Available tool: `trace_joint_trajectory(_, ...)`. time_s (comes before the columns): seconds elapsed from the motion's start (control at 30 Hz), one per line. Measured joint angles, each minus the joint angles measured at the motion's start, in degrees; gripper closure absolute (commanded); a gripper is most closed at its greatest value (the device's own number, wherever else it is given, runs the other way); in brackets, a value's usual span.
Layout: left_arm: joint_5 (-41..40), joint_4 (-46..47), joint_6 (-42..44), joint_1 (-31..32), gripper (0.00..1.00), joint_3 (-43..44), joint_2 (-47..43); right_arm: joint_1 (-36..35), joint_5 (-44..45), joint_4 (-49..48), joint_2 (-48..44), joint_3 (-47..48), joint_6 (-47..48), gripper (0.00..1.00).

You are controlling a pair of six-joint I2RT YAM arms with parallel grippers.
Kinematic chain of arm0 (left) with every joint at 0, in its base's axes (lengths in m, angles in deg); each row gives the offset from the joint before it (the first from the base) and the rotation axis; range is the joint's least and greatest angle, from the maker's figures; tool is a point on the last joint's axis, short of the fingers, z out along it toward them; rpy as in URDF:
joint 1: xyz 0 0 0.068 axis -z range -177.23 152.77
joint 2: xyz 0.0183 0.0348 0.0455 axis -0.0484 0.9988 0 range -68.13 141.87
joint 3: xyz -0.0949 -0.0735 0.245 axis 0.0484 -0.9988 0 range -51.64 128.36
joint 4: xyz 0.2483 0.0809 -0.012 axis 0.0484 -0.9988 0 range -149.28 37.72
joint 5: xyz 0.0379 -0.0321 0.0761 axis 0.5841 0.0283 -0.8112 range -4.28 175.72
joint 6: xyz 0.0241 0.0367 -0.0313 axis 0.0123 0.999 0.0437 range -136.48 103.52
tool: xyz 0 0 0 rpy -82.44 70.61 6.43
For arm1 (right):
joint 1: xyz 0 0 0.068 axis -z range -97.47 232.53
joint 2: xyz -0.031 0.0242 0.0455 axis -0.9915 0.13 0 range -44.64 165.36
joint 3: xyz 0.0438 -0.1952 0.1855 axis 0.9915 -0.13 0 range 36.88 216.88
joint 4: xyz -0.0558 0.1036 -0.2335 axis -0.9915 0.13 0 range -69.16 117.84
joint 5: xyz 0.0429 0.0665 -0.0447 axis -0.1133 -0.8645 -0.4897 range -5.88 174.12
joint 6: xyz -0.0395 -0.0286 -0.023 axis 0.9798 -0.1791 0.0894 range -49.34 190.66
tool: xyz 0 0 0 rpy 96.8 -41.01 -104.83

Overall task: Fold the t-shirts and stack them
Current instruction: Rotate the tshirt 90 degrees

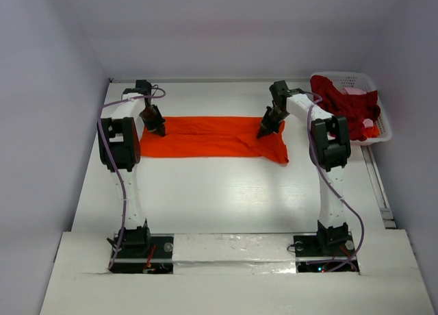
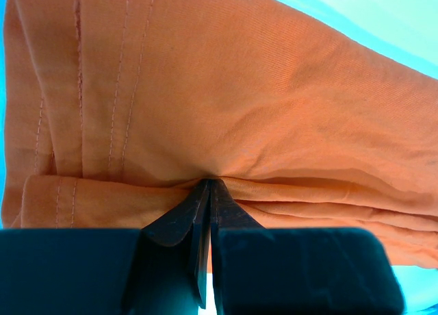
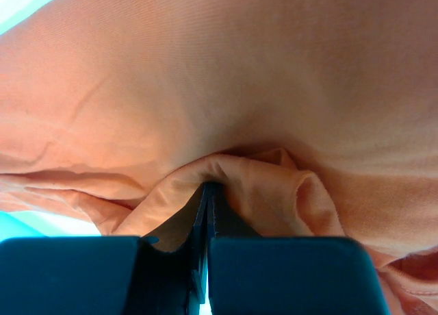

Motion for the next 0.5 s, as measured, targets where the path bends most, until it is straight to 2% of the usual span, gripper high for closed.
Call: trace_joint_trajectory(0.5,-0.2,1.4,0.0,0.3,1.00,-2.9,-1.7,0.8,0.7,2.7,4.1,6.9,-0.3,1.00)
